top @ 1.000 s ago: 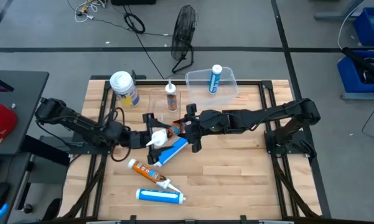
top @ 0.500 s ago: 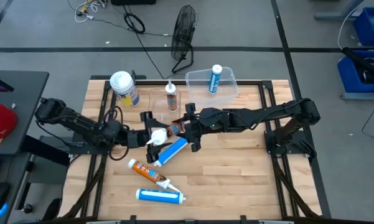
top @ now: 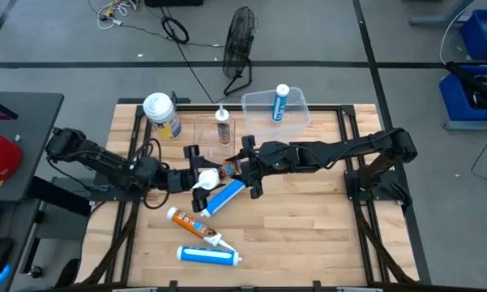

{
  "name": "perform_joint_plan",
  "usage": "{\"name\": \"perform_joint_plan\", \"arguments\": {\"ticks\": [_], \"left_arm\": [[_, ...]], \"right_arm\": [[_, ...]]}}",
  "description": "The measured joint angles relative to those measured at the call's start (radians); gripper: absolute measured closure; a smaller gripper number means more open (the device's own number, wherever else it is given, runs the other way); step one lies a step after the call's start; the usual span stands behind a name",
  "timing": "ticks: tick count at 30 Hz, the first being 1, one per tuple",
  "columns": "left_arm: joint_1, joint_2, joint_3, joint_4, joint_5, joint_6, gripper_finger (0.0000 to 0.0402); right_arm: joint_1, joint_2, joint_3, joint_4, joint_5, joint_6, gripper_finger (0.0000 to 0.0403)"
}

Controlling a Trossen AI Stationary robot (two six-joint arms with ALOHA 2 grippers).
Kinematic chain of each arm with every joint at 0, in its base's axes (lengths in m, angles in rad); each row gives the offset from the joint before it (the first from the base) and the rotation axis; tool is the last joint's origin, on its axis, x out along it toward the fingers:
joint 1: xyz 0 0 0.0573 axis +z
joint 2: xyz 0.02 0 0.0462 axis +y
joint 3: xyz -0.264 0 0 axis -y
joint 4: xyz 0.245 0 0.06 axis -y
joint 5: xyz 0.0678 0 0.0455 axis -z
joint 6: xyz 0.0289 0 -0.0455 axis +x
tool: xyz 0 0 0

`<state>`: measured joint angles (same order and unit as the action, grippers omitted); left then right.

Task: Pick & place silicon tubes, Sealant and Lysol wipes
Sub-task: Put the right orange sealant into the transparent bin

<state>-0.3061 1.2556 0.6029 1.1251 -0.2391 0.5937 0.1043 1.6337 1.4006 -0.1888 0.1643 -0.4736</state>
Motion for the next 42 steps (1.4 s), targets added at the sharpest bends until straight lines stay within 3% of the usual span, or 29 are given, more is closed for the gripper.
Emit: {"name": "perform_joint_plan", "arguments": {"ticks": [6,13,27,35,42], "left_arm": [[0.000,0.000,0.000,-0.024,-0.004,-0.002,0.0178],[0.003,0.001,0.000,-0.063,-0.028,-0.006,0.0178],[0.008,0.001,-0.001,-0.088,-0.087,-0.008,0.0179],[0.008,0.001,-0.001,-0.167,-0.183,-0.006,0.0180],[0.027,0.000,-0.001,-0.247,-0.351,-0.115,0.0181]], "right_arm": [[0.001,0.000,0.000,-0.034,0.006,0.075,0.0134],[0.023,-0.004,0.000,-0.080,0.091,0.124,0.0097],[0.049,-0.048,0.000,-0.203,0.176,0.172,0.0104],[0.069,-0.048,0.000,-0.486,0.246,0.406,0.0120],[0.126,-0.048,-0.008,-0.673,0.405,0.609,0.0144]]}}
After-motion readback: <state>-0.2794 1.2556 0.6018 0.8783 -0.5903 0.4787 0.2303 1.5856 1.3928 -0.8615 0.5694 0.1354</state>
